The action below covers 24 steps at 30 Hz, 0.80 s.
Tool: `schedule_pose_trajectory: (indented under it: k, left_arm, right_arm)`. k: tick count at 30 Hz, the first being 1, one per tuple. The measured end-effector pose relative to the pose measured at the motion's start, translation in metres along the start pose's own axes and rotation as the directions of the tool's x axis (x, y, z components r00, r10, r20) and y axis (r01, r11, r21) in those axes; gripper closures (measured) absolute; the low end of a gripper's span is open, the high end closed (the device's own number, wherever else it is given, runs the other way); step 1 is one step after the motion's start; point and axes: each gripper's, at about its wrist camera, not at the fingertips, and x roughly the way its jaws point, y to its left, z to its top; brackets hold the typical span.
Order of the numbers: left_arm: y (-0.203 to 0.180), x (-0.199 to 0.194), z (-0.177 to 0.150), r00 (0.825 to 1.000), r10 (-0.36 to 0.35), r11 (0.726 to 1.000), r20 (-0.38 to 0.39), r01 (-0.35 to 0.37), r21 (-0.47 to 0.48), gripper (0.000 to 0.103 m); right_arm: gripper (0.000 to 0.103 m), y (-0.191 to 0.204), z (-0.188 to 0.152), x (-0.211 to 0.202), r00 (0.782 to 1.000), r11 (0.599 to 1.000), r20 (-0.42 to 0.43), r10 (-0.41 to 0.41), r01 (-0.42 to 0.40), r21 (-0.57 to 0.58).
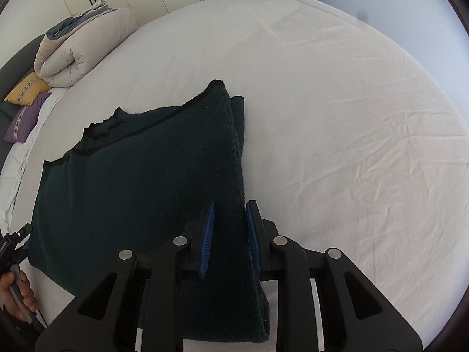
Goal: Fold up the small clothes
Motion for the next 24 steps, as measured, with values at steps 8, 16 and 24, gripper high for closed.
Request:
schedule_pose_trajectory:
  k: [8,16,24]
  left_arm:
    - [-0.002,-0.003,-0.011,0.998,0.065,0.996,0.013,-0.066,0.063,0.088]
    - [0.011,-0.012,-0.022,0.998,0.048,0.998,0.032,-0.050,0.043,0.091]
    - [0.017,-0.016,-0.029,0.997,0.046,0.998,0.062,-0.048,0.038,0.091]
  right_arm:
    - [0.098,-0.010,-0.012,-0.022,0.997,0.998,0.043,-0.057,0.057,-0.005]
    - [0.098,-0.035,-0.022,-0.016,0.999,0.996,0.020,-0.049,0.048,0.069]
    - [0.098,-0.043,-0.023,0.007,0.999,0.995,0.016,-0.050,0.048,0.092]
